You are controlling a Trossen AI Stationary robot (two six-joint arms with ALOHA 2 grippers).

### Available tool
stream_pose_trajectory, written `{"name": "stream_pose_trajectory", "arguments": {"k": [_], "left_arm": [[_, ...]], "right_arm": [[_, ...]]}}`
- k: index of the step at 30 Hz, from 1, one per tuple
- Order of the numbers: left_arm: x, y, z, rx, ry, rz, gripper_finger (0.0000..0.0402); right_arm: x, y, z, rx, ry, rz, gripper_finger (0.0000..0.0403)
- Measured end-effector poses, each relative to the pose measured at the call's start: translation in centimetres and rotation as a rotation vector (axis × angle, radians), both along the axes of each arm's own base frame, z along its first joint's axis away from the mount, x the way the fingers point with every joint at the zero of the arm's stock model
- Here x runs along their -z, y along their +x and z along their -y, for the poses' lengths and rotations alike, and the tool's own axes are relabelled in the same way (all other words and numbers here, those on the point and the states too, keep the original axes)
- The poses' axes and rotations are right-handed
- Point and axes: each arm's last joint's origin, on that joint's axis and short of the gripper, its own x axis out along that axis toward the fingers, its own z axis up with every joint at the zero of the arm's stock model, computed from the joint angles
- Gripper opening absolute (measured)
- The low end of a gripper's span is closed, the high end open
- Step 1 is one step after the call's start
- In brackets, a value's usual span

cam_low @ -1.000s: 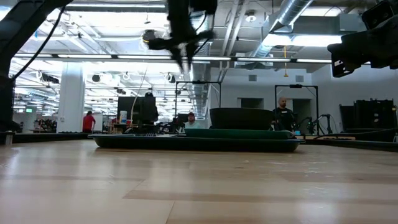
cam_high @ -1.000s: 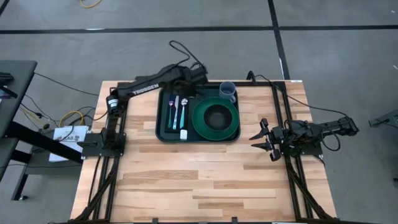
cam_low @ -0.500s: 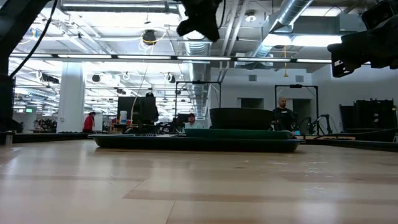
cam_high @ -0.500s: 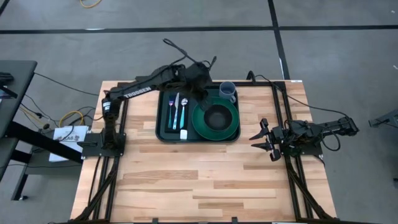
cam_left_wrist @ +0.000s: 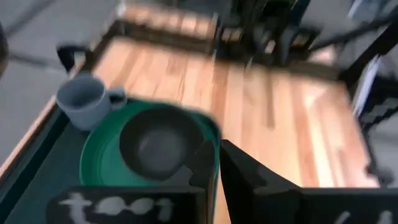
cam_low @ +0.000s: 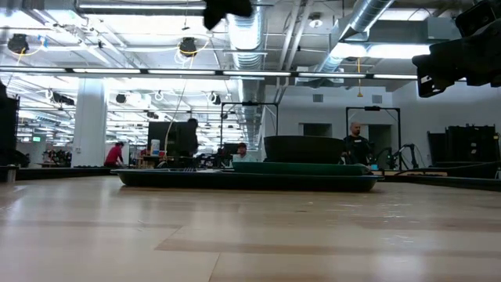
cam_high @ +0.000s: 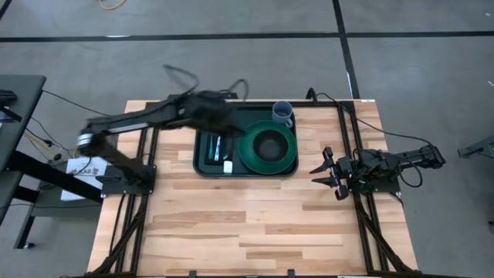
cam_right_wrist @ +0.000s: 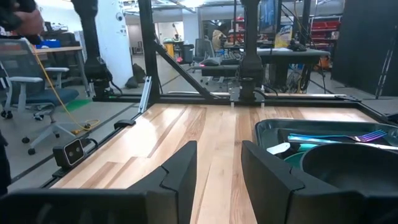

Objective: Set up tray
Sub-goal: Return to Home Position

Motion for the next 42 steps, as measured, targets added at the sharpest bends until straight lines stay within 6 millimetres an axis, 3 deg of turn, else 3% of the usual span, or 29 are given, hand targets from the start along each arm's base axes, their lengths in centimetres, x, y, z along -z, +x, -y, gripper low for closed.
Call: {"name": "stream_pose_trajectory", "arguments": {"k": [4, 10, 20, 27, 34, 42], "left_arm": [[1.7, -4.6, 1.0, -0.028, -0.019, 0.177, 0.0013], [4.3, -10.7, 2.2, -0.029, -0.006, 0.281, 0.0013], [7.2, -17.5, 3.6, -0.014, 0.044, 0.4, 0.0013], [10.0, -20.7, 4.2, -0.026, 0.027, 0.512, 0.0013], [11.5, -23.4, 4.8, -0.004, 0.074, 0.617, 0.0013], [14.2, -24.4, 4.9, -0.011, 0.163, 0.642, 0.0013]], "right_arm": [[0.0, 0.0, 0.0, 0.0, 0.0, -0.001, 0.0118], [0.0, 0.0, 0.0, 0.0, 0.0, -0.001, 0.0118], [0.0, 0.0, 0.0, 0.0, 0.0, 0.0, 0.0118], [0.0, 0.0, 0.0, 0.0, 0.0, 0.0, 0.0118], [0.0, 0.0, 0.0, 0.0, 0.0, 0.0, 0.0118], [0.0, 0.0, 0.0, 0.0, 0.0, 0.0, 0.0118]]}}
